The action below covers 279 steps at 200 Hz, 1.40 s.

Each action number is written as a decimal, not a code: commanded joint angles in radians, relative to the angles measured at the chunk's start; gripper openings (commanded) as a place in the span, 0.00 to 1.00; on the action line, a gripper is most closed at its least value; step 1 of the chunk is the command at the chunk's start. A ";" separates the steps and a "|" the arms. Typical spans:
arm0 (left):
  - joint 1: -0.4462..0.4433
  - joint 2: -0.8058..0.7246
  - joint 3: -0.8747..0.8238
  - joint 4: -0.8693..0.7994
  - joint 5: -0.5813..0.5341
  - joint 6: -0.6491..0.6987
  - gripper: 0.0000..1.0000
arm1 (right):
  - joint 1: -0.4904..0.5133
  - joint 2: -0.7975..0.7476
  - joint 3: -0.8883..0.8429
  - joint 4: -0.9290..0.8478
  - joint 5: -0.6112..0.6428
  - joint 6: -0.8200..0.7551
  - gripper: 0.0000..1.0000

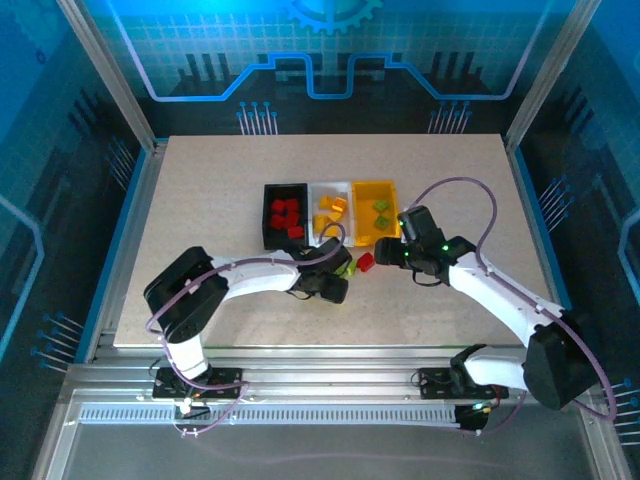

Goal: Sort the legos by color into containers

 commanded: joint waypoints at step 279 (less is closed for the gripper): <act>0.154 0.455 0.964 -0.101 0.050 0.047 0.60 | -0.073 -0.086 -0.082 -0.007 -0.033 0.033 0.76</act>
